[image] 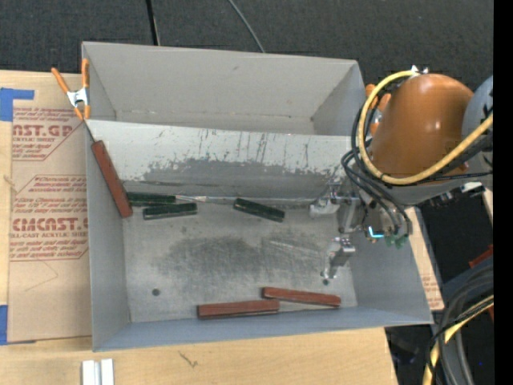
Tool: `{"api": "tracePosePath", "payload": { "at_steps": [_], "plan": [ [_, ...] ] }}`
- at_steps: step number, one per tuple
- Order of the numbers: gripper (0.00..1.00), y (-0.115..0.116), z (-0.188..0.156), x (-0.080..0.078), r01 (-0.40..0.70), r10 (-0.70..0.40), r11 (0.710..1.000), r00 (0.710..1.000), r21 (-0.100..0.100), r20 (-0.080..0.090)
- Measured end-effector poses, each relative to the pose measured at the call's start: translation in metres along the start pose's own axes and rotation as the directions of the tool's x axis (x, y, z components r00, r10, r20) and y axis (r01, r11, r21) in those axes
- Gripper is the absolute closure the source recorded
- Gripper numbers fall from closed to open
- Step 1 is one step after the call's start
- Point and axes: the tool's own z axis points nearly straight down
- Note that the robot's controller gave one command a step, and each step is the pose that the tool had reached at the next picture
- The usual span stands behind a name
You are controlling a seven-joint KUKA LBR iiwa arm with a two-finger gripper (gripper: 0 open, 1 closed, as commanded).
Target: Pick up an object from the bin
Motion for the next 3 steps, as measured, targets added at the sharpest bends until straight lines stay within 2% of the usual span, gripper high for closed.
{"api": "tracePosePath", "payload": {
  "at_steps": [1, 2, 3],
  "plan": [
    [0.0, 0.0, -0.004, -0.002, 0.001, -0.001, 1.0, 1.0, 0.001, 0.008],
    [0.0, 0.001, 0.05, 0.003, 0.044, -0.045, 0.999, 0.999, 0.002, 0.014],
    [1.0, 0.021, 0.151, 0.003, 0.06, -0.06, 0.998, 0.998, 0.007, 0.024]
  ]
}}
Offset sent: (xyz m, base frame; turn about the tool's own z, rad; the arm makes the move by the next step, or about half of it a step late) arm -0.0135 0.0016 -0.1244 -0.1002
